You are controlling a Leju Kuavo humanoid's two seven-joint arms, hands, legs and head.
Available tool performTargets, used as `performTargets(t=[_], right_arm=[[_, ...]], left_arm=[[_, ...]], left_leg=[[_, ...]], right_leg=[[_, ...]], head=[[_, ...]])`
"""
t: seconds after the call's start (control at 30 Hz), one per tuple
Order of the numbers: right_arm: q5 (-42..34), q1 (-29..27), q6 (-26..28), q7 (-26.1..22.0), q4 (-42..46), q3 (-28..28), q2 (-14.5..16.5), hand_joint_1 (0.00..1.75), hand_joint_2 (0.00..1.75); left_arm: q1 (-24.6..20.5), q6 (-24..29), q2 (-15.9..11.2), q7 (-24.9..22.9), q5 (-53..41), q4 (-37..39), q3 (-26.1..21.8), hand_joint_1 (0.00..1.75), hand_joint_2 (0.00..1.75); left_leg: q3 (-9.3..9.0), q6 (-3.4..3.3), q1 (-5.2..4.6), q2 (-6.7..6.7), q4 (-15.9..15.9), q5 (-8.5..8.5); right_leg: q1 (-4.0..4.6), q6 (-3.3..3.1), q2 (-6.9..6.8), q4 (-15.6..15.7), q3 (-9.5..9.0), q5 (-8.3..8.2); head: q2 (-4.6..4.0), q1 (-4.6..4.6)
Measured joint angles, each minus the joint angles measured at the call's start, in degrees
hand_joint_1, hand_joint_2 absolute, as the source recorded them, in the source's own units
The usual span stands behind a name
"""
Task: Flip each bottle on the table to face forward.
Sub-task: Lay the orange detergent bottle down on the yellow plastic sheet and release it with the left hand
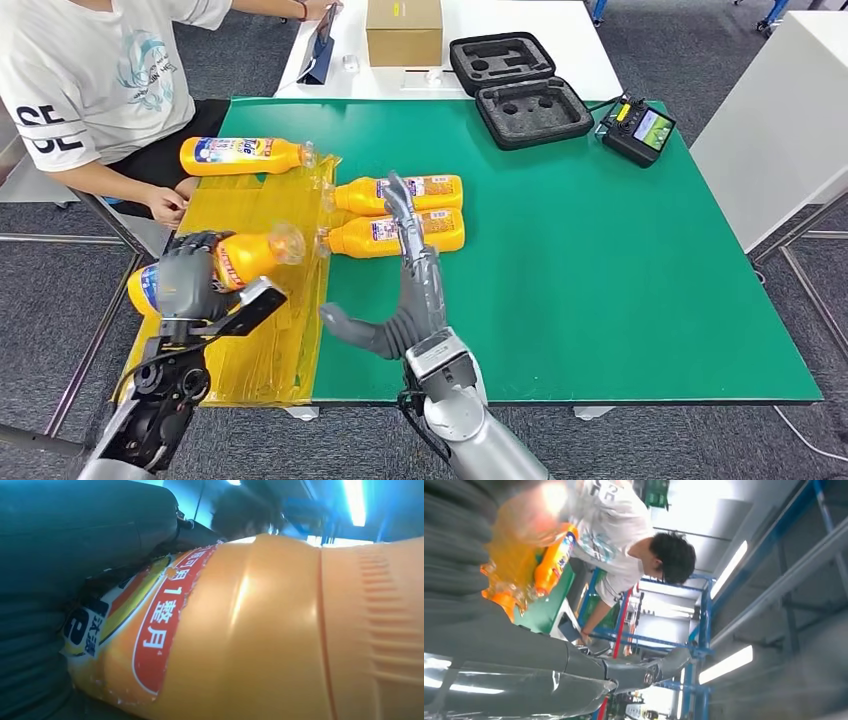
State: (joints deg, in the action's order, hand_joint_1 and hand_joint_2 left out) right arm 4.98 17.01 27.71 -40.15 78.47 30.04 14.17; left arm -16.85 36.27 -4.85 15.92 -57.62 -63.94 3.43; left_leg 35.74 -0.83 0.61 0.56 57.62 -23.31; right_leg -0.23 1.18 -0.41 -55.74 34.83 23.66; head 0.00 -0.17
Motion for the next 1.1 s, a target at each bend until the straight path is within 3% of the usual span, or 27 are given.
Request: performTargets(t=[0.2, 0.47, 0.9, 1.03, 1.07, 1.1], right_arm=[[0.23, 0.14, -0.76, 0.00, -1.40, 0.45, 0.28, 0.00, 1.75], [-0.25, 0.37, -2.88, 0.00, -2.40, 0.68, 0.46, 0.00, 1.75], [-0.92, 0.34, -4.58, 0.00, -3.42, 0.72, 1.01, 0.00, 1.75], [-0.94, 0.34, -4.80, 0.00, -3.72, 0.71, 1.25, 0.00, 1.75], [-0.94, 0.34, -4.85, 0.00, -3.80, 0.70, 1.26, 0.00, 1.75], [-0.92, 0.34, -4.89, 0.00, -3.90, 0.70, 1.26, 0.00, 1.75]], left_arm=[[-2.61, -4.55, -1.01, -2.86, -5.55, 7.29, 1.57, 1.75, 1.75], [-5.68, -15.88, -2.53, -4.66, -12.58, 13.33, 5.11, 1.75, 1.75], [-10.48, -23.01, -3.21, -5.24, -16.26, 18.51, 8.57, 1.71, 1.75], [-11.95, -26.71, -3.35, -4.31, -15.50, 20.01, 9.03, 0.02, 1.75], [-12.31, -27.86, -3.35, -3.86, -14.75, 20.40, 9.02, 0.00, 1.75], [-12.67, -29.15, -3.35, -3.26, -13.77, 20.78, 8.99, 0.00, 1.31]], left_leg=[[0.01, 0.00, 0.01, 0.00, 0.00, 0.01], [0.02, 0.00, 0.00, -0.05, 0.00, 0.01], [-0.34, 0.03, 0.01, -0.11, -0.04, 0.07], [-0.58, 0.04, 0.01, -0.12, -0.06, 0.05], [-0.63, 0.04, 0.01, -0.12, -0.06, 0.05], [-0.67, 0.04, 0.01, -0.12, -0.06, 0.05]], right_leg=[[0.01, 0.00, 0.01, -0.01, 0.01, 0.00], [0.00, 0.00, -0.06, 0.00, -0.02, 0.01], [0.00, -0.01, -0.11, 0.00, -0.45, 0.00], [0.00, -0.02, -0.10, 0.00, -0.67, 0.01], [0.00, -0.02, -0.10, 0.00, -0.71, 0.01], [0.00, -0.02, -0.10, 0.00, -0.76, 0.01]], head=[[0.00, 0.01], [0.00, 0.01], [0.00, 0.01], [0.00, 0.00], [0.00, 0.00], [0.00, 0.00]])
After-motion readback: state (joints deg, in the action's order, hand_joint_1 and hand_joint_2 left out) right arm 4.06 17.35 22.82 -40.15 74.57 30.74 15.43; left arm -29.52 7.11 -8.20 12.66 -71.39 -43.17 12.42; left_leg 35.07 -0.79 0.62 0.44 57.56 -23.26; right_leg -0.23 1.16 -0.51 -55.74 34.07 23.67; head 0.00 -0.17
